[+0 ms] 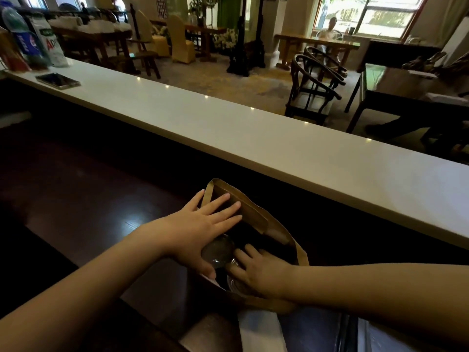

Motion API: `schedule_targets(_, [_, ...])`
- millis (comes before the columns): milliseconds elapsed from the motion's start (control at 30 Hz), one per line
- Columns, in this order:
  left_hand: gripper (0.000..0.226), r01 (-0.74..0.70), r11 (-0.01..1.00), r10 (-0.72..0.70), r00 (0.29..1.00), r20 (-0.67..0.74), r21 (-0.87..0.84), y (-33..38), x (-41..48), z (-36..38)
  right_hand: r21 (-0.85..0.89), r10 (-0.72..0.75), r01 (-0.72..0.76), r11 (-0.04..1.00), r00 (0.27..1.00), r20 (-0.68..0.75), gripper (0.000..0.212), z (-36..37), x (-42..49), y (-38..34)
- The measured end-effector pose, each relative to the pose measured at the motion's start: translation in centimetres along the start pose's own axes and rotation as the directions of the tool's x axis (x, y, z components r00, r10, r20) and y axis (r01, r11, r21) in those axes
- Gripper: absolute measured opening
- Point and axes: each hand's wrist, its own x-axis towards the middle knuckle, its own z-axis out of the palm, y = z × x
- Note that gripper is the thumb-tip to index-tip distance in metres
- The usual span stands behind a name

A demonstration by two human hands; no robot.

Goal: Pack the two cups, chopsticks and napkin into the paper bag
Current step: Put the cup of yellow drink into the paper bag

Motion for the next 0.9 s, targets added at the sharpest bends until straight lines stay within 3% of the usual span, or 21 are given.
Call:
schedule_targets(200, [0.112,0.011,1.0,-0.011,1.0,-0.006,0.008,0.4,-0.4,0.3,-0.034,-0.026,0.025,0.999,0.999,-0.035,0.076,0.8,1.1,-0.7])
schedule_targets(533, [0.111,0.023,1.0,-0.022,0.999,-0.044,0.015,1.2,-0.3,1.1,-0.055,-0.033,0.031,0.998,0.999,-0.042,0.063,3.0,1.9,-1.7])
schedule_targets(900, [0.112,0.014,1.0,-0.014,0.998,-0.061,0.01,1.5,-0.4,1.4,0.046,0.109,-0.109,0.993,0.994,0.006,0.092,2.6,1.9,-1.2])
